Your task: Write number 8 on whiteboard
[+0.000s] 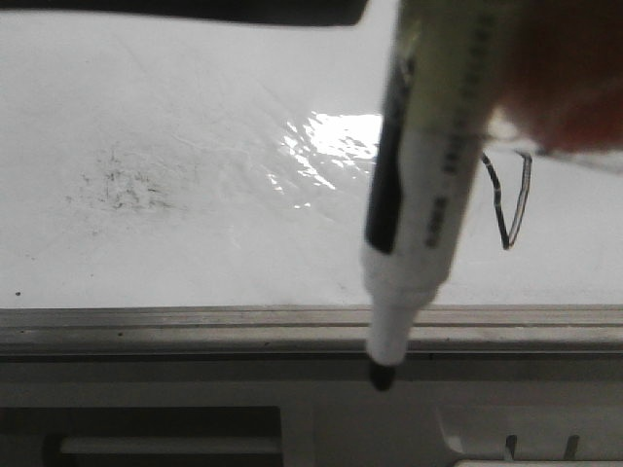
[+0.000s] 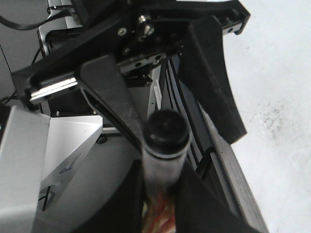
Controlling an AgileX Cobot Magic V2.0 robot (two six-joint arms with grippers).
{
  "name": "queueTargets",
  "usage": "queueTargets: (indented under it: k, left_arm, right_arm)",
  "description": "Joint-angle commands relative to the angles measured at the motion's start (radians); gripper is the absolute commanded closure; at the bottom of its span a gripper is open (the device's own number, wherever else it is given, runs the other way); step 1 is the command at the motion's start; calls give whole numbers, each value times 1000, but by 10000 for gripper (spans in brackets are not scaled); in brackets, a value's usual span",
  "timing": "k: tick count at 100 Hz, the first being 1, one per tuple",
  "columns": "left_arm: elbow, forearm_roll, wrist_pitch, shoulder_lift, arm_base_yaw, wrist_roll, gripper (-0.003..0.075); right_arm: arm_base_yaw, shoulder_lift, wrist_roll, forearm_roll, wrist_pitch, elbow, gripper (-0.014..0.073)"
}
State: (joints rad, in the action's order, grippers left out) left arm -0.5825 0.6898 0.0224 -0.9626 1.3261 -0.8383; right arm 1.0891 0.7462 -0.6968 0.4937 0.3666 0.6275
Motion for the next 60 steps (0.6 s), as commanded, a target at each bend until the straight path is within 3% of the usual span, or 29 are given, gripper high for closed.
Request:
queueTargets:
  k: [1,20,40,60]
  left_arm:
    - [-36,42,-84,-39,47,64,346]
    - [7,49,-54,-18,47,66,395]
    - [34,53,-28,51,39,67,398]
    - [38,60,-64,108,38,67,398]
  right_arm:
    - [3,8,-12,14,-183,34,658]
    - [1,-3,-12,15,-167,34,658]
    - [1,-3,-12,-29,-167,34,658]
    - [1,-3,-12,-36,-285,34,658]
